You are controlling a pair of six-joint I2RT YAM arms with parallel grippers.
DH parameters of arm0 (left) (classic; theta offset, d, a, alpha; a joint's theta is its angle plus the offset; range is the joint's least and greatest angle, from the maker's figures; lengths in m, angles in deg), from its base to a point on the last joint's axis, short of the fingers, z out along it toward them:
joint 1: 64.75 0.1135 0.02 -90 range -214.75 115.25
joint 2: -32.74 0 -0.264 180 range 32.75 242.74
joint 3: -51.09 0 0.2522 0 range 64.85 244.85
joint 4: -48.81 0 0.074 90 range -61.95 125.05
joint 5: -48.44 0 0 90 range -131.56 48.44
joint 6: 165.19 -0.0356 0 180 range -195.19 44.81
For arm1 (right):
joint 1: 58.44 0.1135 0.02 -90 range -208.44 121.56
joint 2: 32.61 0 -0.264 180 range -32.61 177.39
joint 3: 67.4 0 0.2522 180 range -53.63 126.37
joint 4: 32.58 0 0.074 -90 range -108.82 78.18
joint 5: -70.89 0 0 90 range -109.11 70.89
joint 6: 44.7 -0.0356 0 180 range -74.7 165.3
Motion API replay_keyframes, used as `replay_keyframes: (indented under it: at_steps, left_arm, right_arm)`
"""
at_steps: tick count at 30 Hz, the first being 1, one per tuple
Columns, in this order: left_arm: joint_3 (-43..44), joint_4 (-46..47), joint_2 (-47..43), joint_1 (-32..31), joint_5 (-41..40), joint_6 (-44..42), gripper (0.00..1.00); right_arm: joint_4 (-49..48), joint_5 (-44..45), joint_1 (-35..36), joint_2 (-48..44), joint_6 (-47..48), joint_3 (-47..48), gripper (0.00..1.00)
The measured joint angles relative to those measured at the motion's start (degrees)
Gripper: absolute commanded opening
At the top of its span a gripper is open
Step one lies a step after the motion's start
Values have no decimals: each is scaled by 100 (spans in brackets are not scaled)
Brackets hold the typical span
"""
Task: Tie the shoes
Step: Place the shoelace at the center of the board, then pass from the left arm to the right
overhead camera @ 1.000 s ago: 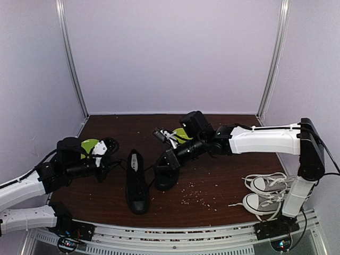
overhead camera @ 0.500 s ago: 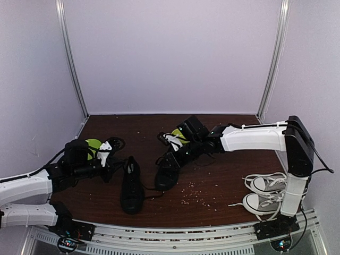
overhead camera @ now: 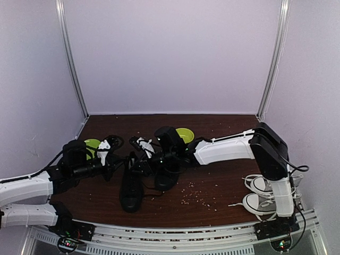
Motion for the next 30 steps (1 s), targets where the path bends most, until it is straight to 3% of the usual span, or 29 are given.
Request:
replay_keyframes:
  at_steps: [4, 13, 21, 30]
  left_arm:
    - [-2, 190, 149, 24, -22, 116, 0]
    - [-17, 282, 247, 76, -310, 470, 0]
    - [-155, 426, 273, 103, -435, 723, 0]
    - [-186, 726, 498, 103, -476, 780, 0]
  right_arm:
    - [-98, -26, -17, 210, -37, 46, 33]
    - [337, 28, 61, -826, 531, -1493, 29]
    - [1250, 83, 212, -205, 785, -472, 33]
    - [1733, 184, 122, 409, 636, 173, 29]
